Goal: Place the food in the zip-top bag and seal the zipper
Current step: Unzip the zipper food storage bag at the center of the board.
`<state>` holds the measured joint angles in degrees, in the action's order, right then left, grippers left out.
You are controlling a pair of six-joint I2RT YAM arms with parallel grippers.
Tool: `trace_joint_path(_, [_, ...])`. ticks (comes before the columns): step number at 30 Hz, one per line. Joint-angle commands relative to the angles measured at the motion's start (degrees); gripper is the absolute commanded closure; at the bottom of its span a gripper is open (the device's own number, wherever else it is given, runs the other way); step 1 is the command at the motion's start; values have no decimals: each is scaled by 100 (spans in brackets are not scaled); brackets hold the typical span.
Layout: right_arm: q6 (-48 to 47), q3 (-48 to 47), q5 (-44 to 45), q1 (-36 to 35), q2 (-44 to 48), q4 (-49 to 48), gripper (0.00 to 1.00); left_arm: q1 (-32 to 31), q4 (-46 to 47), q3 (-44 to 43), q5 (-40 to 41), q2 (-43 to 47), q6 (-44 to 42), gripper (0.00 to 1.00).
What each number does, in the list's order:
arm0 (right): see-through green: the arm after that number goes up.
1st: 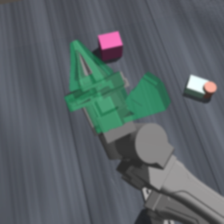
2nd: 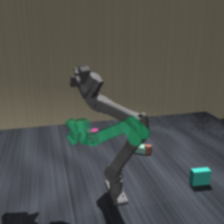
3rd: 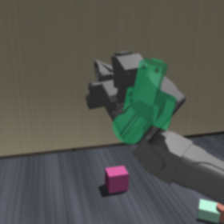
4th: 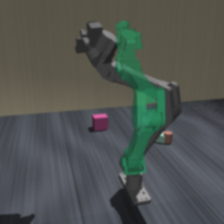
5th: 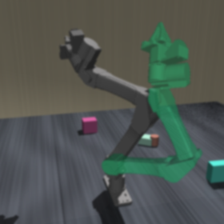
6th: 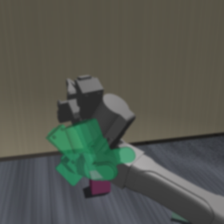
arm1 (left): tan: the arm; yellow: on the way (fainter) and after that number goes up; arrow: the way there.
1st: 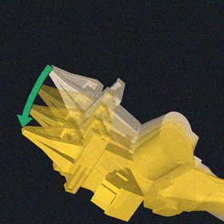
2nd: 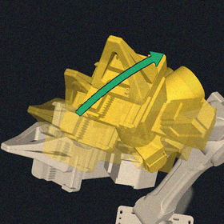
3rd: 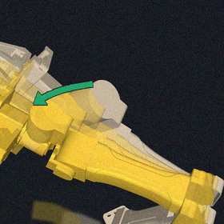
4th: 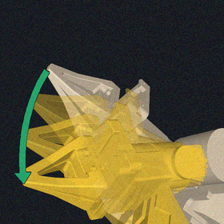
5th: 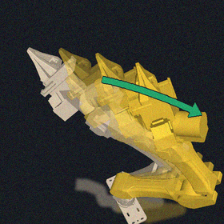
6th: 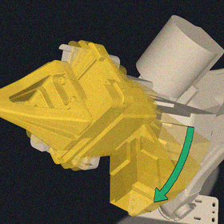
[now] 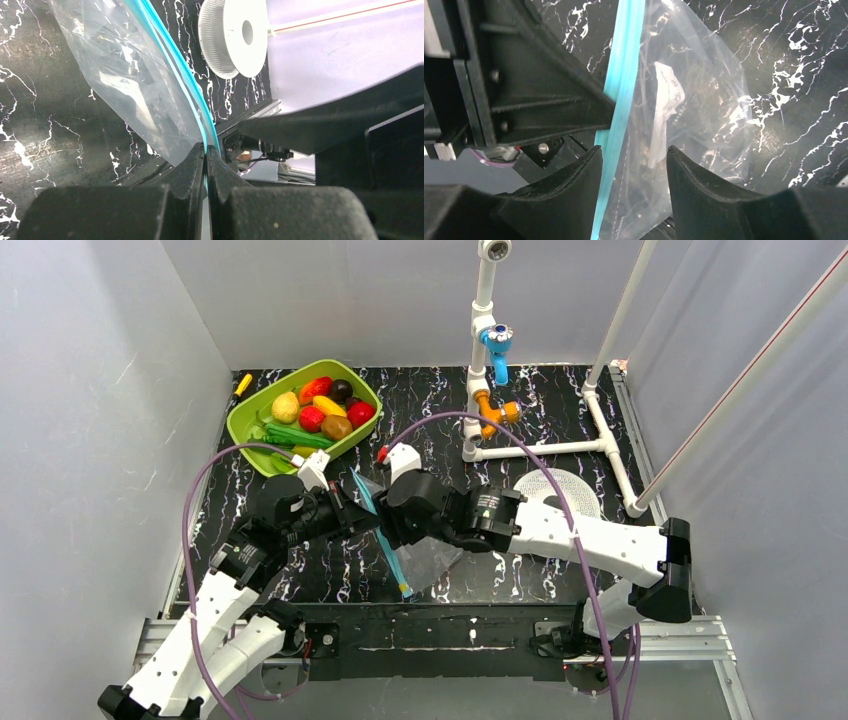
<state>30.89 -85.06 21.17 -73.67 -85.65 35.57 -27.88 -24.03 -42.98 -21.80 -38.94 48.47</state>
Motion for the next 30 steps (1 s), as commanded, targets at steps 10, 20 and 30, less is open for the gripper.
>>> trace_joint_path(10, [-345,-508,1316,-490,-341,358,45,-16,60,-82,47,-114,299,100])
trace_joint_path(20, [-407,-714,2384,-568,-619,871,62,-16,-303,-218,-123,-112,257,100])
trace_joint_path(30, [-824,-1000,2323,-675,-1105,619,78,-20,-426,-463,-358,-263,279,100])
